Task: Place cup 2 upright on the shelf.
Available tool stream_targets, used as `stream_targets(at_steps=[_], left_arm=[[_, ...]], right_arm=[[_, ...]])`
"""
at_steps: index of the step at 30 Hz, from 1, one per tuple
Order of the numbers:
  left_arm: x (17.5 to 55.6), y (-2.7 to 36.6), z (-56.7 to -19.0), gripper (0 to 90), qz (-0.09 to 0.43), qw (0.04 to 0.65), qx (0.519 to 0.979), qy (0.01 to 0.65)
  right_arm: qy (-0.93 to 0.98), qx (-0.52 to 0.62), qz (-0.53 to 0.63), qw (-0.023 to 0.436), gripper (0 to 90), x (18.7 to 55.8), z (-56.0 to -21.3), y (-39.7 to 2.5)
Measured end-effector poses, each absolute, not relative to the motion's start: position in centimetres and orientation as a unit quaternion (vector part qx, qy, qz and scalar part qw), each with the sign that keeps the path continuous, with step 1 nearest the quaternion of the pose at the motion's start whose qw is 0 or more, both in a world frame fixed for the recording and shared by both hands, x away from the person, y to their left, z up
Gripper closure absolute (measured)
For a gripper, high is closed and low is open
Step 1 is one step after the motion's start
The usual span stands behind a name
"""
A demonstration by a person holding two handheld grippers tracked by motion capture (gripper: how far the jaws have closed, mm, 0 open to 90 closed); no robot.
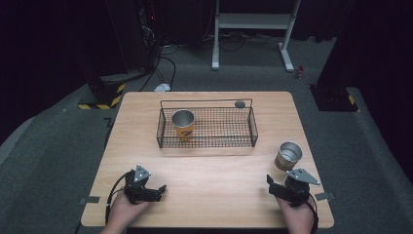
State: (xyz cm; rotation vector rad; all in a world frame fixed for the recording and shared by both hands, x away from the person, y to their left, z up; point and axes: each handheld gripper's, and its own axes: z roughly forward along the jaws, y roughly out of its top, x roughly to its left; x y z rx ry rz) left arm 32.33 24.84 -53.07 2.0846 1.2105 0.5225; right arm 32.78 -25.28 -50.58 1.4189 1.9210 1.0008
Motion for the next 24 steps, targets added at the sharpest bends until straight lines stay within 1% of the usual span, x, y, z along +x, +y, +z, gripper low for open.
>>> stream_targets(at_steps=[11,19,24], left_arm=[[32.7,24.4,-53.1,0.1,0.196,0.332,0.796,0.466],[32.9,24.2,-53.1,0.2,0.199,0.331,0.794,0.470],[33.0,24.2,-53.1,0.3,0.199,0.331,0.791,0.474]], right_arm=[[0.701,0.538,0.375,0.281,12.9,32.4,-50.5,-26.9],[0.698,0.540,0.370,0.291,12.7,32.9,-50.3,-27.7],[0.695,0.544,0.369,0.289,12.7,33.4,-50.3,-27.9]])
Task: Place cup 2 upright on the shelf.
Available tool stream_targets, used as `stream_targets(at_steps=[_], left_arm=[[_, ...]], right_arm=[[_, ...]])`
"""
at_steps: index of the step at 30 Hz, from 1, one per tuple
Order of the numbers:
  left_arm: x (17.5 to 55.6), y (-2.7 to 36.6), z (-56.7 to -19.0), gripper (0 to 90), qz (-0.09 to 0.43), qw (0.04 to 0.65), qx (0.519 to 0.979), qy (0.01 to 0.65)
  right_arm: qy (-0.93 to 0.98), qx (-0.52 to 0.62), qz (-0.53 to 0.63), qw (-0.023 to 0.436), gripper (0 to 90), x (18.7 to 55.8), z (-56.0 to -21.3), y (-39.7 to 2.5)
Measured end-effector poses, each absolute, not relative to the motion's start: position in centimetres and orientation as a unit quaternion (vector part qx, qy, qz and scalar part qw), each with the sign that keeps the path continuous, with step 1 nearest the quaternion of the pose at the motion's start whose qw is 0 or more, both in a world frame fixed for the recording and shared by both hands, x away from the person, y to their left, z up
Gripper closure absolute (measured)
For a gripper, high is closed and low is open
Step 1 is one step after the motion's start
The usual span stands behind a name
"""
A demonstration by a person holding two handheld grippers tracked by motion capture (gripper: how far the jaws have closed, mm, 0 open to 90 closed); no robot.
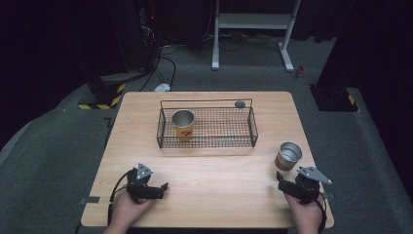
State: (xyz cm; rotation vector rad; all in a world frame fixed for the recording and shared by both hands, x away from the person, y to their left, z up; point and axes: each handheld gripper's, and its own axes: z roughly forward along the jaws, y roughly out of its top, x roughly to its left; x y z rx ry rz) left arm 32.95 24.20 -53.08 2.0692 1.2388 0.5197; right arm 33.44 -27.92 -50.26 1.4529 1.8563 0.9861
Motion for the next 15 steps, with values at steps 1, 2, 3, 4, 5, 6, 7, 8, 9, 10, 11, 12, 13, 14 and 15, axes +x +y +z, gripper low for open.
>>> stream_targets(at_steps=[1,2,3,4,5,6,7,8,9,10,11,12,13,14,15], left_arm=[[33.0,24.2,-53.1,0.3,0.199,0.331,0.791,0.474],[33.0,24.2,-53.1,0.3,0.199,0.331,0.791,0.474],[32.9,24.2,-53.1,0.3,0.199,0.331,0.791,0.474],[32.9,24.2,-53.1,0.3,0.199,0.331,0.791,0.474],[33.0,24.2,-53.1,0.3,0.200,0.331,0.792,0.473],[32.9,24.2,-53.1,0.3,0.199,0.331,0.791,0.474],[32.9,24.2,-53.1,0.3,0.200,0.331,0.791,0.474],[32.9,24.2,-53.1,0.3,0.199,0.331,0.791,0.474],[33.0,24.2,-53.1,0.3,0.200,0.331,0.791,0.473],[33.0,24.2,-53.1,0.3,0.200,0.331,0.792,0.473],[33.0,24.2,-53.1,0.3,0.200,0.331,0.792,0.473],[33.0,24.2,-53.1,0.3,0.200,0.331,0.792,0.473],[33.0,24.2,-53.1,0.3,0.200,0.331,0.792,0.473],[33.0,24.2,-53.1,0.3,0.200,0.331,0.792,0.472],[33.0,24.2,-53.1,0.4,0.199,0.331,0.792,0.473]], right_arm=[[0.696,0.544,0.369,0.290,12.7,33.6,-50.2,-27.9],[0.695,0.544,0.369,0.291,12.7,33.7,-50.2,-27.9],[0.696,0.543,0.369,0.289,12.7,33.8,-50.2,-27.9],[0.697,0.541,0.370,0.290,12.7,33.9,-50.2,-27.9],[0.698,0.541,0.369,0.290,12.6,34.0,-50.2,-27.8],[0.698,0.541,0.369,0.291,12.6,34.1,-50.2,-27.8],[0.698,0.541,0.367,0.290,12.6,34.2,-50.2,-27.8],[0.700,0.539,0.365,0.293,12.6,34.3,-50.1,-27.8],[0.697,0.541,0.366,0.294,12.6,34.3,-50.1,-27.8],[0.696,0.543,0.368,0.293,12.6,34.5,-50.1,-27.9],[0.694,0.544,0.368,0.294,12.6,34.6,-50.1,-28.0],[0.694,0.544,0.368,0.295,12.6,34.7,-50.0,-28.0],[0.692,0.546,0.366,0.297,12.6,34.7,-50.0,-28.0],[0.691,0.547,0.367,0.297,12.6,34.9,-50.0,-28.2],[0.690,0.549,0.368,0.295,12.6,35.0,-50.0,-28.3]])
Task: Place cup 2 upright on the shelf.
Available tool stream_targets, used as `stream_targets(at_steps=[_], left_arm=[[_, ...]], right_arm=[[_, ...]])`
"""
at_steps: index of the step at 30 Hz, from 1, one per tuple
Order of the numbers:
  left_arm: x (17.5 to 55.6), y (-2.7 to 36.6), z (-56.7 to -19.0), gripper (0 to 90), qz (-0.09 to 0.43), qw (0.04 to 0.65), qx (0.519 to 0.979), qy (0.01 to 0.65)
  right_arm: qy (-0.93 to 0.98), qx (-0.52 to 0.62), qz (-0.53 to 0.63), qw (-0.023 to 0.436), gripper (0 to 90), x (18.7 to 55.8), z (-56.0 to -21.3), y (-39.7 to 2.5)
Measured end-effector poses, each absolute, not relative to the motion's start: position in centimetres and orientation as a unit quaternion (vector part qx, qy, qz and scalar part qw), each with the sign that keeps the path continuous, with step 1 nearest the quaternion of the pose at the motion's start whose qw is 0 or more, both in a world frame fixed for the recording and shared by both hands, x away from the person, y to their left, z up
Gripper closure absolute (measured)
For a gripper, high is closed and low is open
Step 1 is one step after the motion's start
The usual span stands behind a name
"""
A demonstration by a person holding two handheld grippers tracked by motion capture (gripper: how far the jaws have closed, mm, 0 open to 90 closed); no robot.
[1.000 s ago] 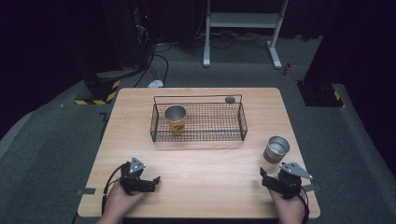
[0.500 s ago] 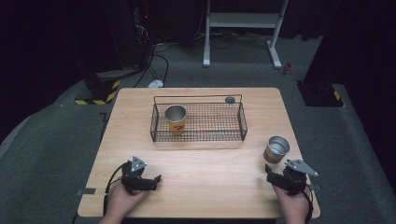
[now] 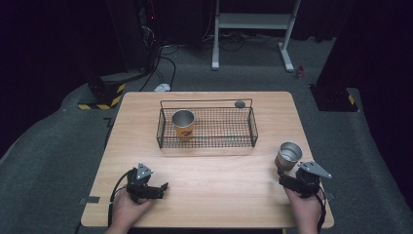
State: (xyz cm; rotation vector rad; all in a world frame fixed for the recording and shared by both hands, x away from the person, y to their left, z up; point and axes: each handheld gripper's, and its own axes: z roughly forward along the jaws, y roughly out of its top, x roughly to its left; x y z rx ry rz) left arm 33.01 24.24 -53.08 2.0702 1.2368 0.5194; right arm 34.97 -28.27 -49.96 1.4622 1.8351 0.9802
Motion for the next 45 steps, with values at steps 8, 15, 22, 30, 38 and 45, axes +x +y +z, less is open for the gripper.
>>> stream_targets(at_steps=[8,15,22,30,38,45], left_arm=[[33.0,24.2,-53.1,0.8,0.199,0.333,0.791,0.474],[33.0,24.2,-53.1,1.2,0.201,0.332,0.790,0.475],[33.0,24.3,-53.1,2.1,0.203,0.332,0.789,0.475],[32.9,24.3,-53.1,2.7,0.206,0.331,0.788,0.477],[32.9,24.3,-53.1,3.3,0.206,0.331,0.786,0.479],[32.9,24.3,-53.1,3.6,0.206,0.332,0.786,0.479]], right_arm=[[0.683,0.556,0.371,0.296,12.5,35.9,-49.8,-28.7],[0.685,0.553,0.373,0.292,12.5,37.0,-49.8,-28.7],[0.677,0.557,0.384,0.289,12.6,38.1,-50.0,-28.7],[0.671,0.560,0.389,0.292,12.5,39.0,-49.9,-28.9],[0.673,0.557,0.389,0.292,14.5,39.7,-50.1,-28.4],[0.676,0.554,0.383,0.300,17.9,39.7,-50.1,-28.3]])
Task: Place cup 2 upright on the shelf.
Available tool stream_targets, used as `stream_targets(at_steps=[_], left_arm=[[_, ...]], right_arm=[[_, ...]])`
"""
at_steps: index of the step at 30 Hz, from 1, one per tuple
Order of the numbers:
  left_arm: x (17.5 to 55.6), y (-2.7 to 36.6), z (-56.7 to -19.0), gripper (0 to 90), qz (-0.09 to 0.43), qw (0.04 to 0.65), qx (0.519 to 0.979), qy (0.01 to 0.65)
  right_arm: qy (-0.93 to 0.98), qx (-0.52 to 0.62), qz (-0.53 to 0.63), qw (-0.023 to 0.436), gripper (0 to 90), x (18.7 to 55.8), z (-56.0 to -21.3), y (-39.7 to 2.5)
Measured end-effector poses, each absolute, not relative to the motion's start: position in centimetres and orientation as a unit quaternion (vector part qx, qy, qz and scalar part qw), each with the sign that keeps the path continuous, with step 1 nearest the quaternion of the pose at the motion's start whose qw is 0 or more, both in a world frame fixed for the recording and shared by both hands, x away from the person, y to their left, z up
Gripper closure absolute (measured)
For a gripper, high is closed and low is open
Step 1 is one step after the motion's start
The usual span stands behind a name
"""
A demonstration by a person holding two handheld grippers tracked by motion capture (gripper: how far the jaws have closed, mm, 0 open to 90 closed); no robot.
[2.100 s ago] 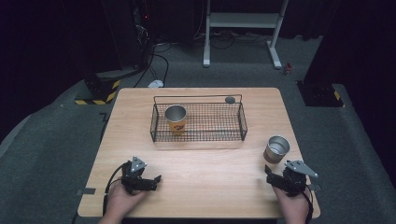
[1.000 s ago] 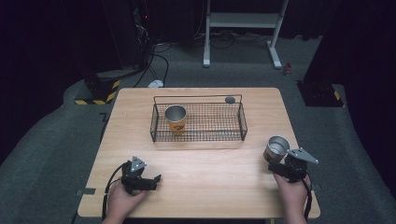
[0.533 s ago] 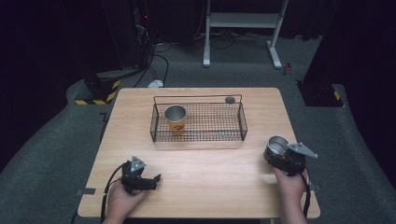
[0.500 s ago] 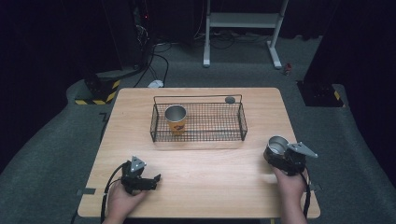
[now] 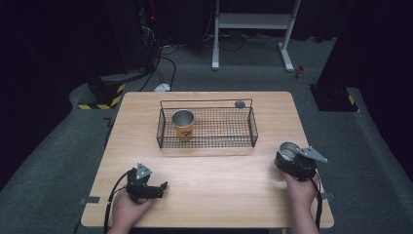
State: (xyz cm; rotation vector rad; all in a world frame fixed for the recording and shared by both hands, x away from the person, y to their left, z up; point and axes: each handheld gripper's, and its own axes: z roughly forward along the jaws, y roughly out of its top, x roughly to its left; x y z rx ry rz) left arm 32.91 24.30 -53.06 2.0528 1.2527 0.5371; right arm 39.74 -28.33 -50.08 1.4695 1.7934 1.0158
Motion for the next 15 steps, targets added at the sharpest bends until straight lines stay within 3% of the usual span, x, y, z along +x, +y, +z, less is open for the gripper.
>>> stream_targets(at_steps=[15], left_arm=[[32.89,24.30,-53.06,4.2,0.207,0.332,0.785,0.480]], right_arm=[[0.674,0.554,0.383,0.304,18.2,39.45,-49.69,-28.11]])
